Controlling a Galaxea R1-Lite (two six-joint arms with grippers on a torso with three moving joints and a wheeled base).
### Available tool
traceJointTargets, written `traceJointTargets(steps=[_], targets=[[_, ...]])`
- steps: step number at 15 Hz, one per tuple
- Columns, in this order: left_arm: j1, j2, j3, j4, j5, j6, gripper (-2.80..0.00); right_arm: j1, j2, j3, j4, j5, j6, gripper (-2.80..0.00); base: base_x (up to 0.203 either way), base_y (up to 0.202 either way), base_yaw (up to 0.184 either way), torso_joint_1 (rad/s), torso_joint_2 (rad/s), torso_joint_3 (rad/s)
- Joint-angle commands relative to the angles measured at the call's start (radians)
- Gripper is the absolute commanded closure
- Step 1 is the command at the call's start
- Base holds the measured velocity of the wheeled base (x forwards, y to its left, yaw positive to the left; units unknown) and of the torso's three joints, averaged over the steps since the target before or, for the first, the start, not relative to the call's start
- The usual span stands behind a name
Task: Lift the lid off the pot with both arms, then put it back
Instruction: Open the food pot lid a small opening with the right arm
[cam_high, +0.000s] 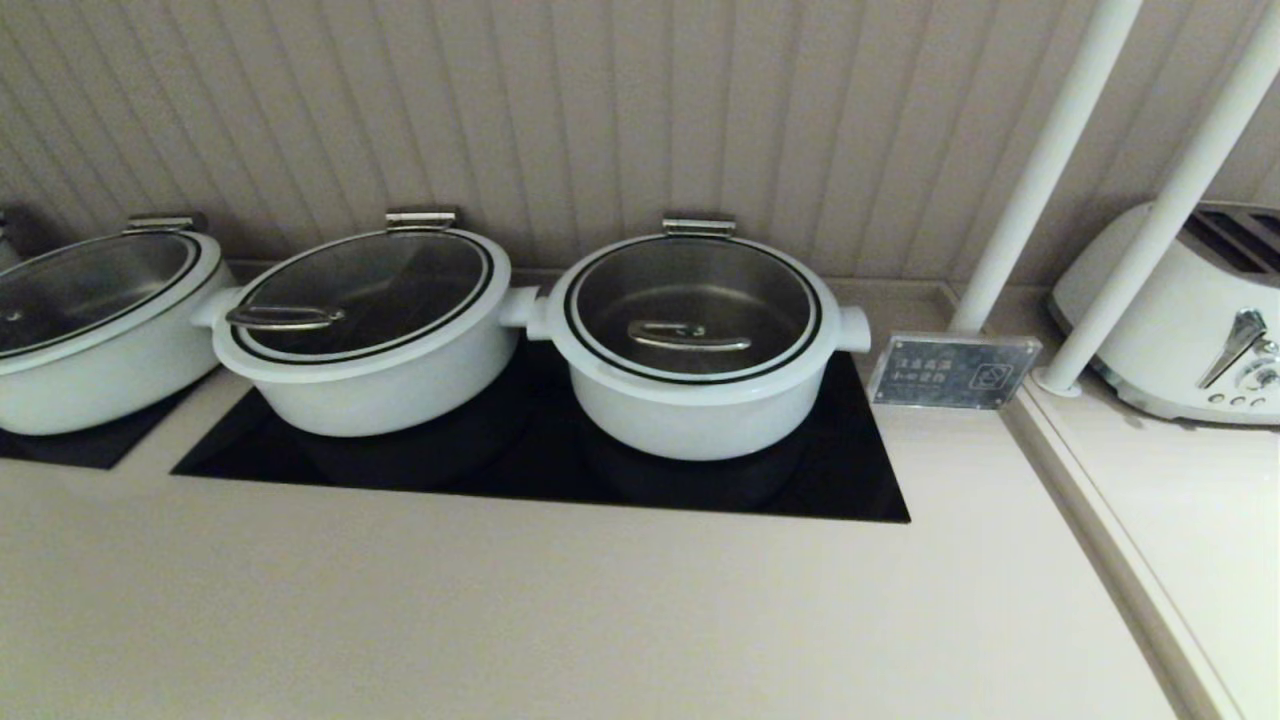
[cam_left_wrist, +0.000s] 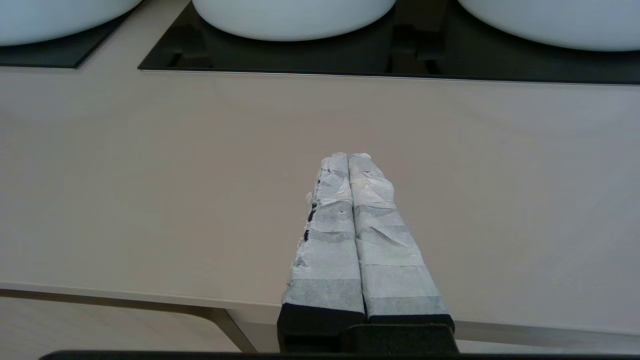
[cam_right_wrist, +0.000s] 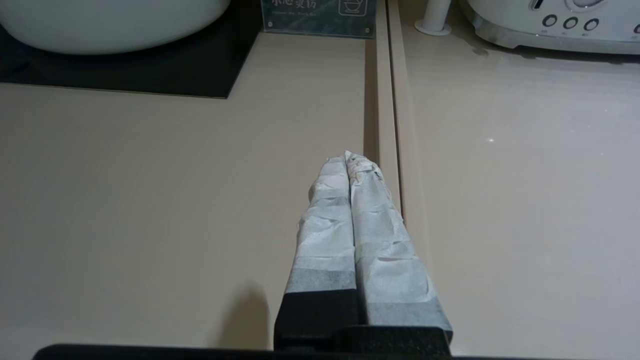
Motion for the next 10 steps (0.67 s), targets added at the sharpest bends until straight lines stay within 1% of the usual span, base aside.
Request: traceJointTargets(steps=[1,10], targets=[[0.000,0.000,0.000,0.000,0.001,0.000,0.00,0.000,0.000,0.000,0.000,-0.001,0.003,0.00,0.000,0.000,0.000,0.000,0.00,0.000],[0.000,0.000,0.000,-0.002,0.000,0.002,0.00,0.000,0.000,0.000,0.000,0.001,-0.003,0.00,0.000,0.000,0.000,0.000,0.00,0.000]])
